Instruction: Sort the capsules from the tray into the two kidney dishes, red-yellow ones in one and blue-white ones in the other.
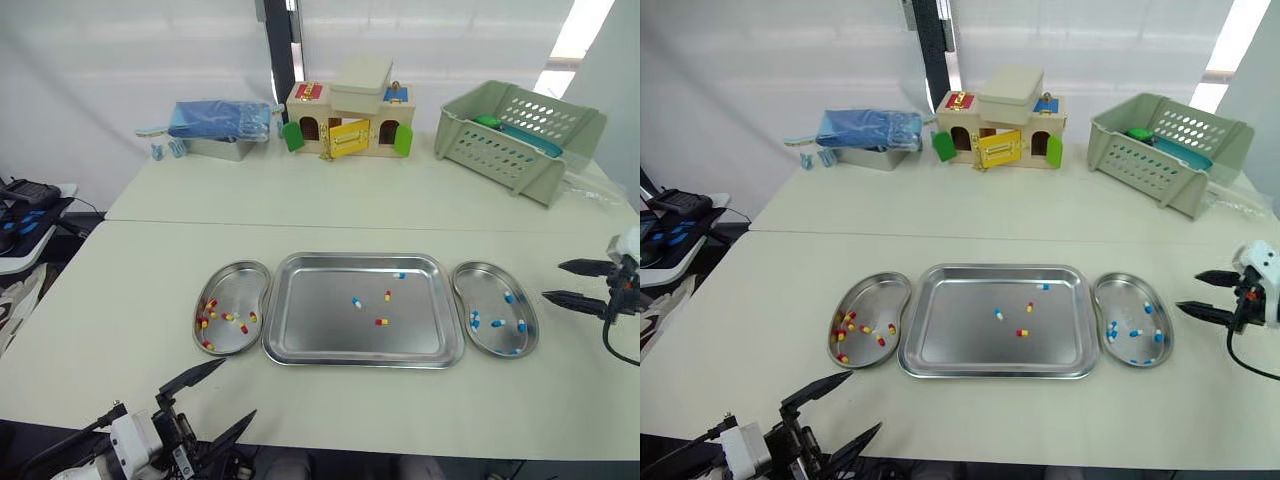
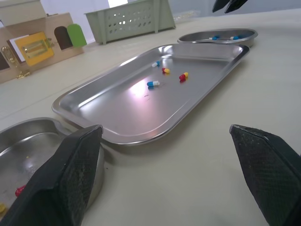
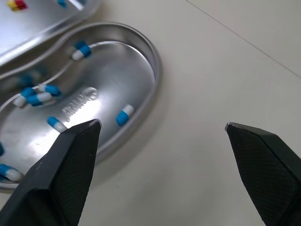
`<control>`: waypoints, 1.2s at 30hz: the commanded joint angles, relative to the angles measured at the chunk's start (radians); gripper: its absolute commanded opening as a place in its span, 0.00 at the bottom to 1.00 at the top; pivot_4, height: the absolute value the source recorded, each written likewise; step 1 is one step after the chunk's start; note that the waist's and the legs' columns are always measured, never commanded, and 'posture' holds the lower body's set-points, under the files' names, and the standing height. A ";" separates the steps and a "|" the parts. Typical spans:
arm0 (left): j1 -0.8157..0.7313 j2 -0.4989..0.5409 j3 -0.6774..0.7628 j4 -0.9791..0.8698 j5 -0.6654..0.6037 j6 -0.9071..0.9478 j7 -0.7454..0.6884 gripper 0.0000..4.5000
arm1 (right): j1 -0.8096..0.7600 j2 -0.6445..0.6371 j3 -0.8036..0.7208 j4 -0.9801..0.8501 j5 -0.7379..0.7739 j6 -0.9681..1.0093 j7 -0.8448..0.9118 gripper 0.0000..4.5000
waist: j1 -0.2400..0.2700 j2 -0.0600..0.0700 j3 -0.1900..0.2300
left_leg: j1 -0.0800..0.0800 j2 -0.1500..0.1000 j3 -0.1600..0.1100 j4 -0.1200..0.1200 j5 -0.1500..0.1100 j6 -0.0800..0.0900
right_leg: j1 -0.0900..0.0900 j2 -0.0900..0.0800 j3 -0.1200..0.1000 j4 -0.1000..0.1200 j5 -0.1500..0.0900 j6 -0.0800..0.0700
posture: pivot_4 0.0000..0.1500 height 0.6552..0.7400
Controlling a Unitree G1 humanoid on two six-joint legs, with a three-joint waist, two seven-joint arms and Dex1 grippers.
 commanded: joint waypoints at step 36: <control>0.083 -0.050 -0.039 -0.108 0.018 0.028 0.118 1.00 | -0.252 0.556 0.678 -0.681 -0.264 0.712 -0.520 1.00 | 0.013 -0.004 0.001 | -0.002 0.000 -0.003 0.000 0.000 0.000 | -0.003 0.000 -0.001 0.001 0.000 0.000 | 1.00 1.00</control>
